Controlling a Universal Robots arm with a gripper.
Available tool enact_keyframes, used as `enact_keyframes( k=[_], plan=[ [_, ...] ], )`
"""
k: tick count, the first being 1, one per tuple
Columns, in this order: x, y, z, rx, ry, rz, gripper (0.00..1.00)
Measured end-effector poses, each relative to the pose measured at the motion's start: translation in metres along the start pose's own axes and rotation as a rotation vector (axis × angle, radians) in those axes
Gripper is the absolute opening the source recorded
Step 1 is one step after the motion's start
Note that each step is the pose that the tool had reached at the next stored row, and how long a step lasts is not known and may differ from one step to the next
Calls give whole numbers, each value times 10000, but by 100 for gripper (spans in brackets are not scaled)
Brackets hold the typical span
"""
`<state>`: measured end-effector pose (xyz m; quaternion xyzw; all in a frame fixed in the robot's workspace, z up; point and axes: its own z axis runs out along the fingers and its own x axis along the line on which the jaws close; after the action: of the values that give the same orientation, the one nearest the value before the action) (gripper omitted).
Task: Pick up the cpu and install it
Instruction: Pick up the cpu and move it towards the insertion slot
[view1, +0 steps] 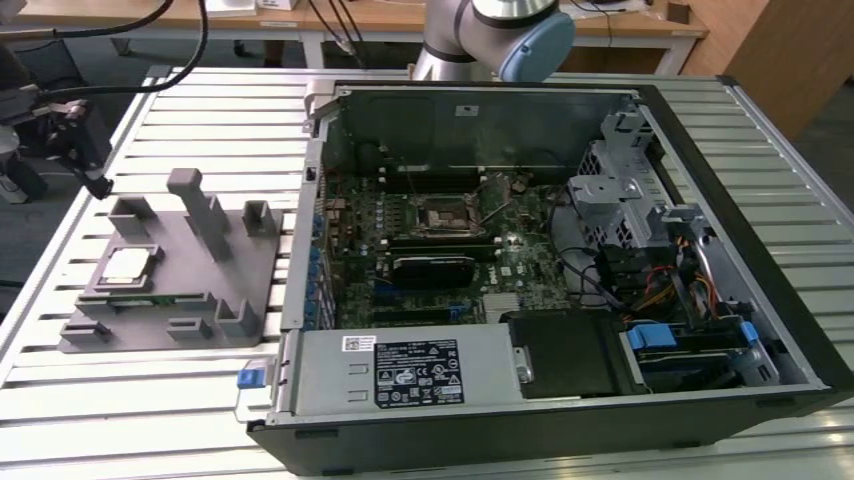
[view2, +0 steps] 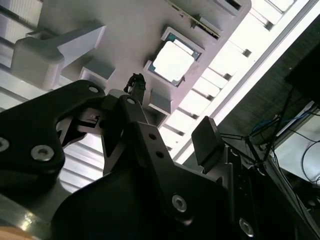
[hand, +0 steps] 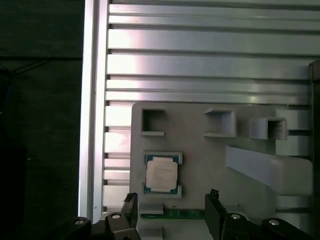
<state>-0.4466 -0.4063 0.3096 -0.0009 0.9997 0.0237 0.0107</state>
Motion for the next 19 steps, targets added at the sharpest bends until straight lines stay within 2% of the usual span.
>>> enact_keyframes(
  k=[8, 19],
  plan=[
    [14, -4, 96, -1, -1, 1, 65],
    [18, -8, 182, -1, 0, 1, 65]
  ],
)
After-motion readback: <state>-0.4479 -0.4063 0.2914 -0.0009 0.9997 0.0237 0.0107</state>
